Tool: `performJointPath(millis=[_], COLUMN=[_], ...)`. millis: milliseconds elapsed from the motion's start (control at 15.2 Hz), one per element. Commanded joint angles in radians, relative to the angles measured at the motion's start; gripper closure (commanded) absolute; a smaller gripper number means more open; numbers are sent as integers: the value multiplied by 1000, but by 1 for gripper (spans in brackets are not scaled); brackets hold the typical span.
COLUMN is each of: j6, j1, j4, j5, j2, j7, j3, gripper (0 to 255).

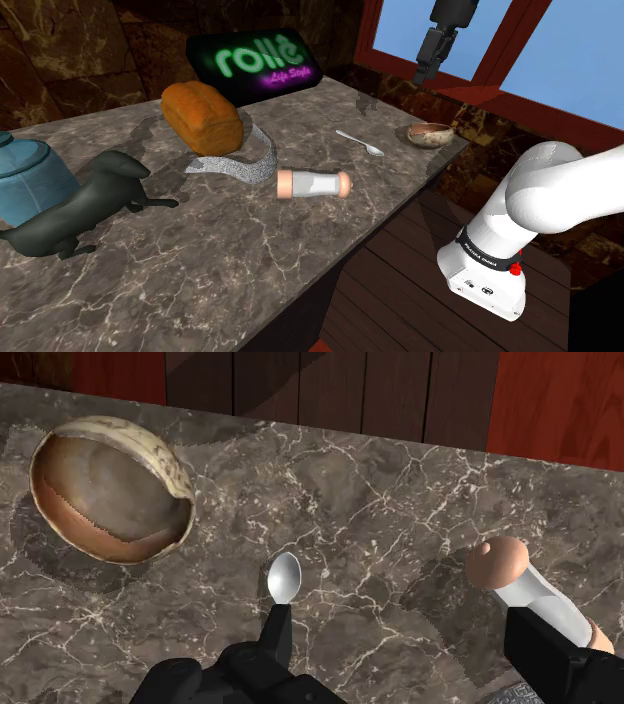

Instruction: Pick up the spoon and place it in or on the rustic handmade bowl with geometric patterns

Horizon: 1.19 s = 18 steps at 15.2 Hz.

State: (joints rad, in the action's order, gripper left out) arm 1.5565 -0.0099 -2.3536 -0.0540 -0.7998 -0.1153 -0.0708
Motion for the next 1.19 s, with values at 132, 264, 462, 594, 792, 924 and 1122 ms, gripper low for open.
performJointPath(millis=[132, 264, 462, 594, 792, 924, 1122], j6=[55, 109, 188, 237, 308, 351, 409], j1=[-4, -7, -11, -13, -15, -16, -17], j4=[-14, -22, -26, -22, -7, 9, 42], j5=[1, 1, -2, -5, -15, -25, -44], j2=[56, 116, 213, 282, 390, 465, 581], j7=[-5, -11, -20, -28, -40, -50, -67], j3=[-11, -23, -40, -52, -70, -81, -98], gripper=[0, 0, 0, 0, 0, 0, 0])
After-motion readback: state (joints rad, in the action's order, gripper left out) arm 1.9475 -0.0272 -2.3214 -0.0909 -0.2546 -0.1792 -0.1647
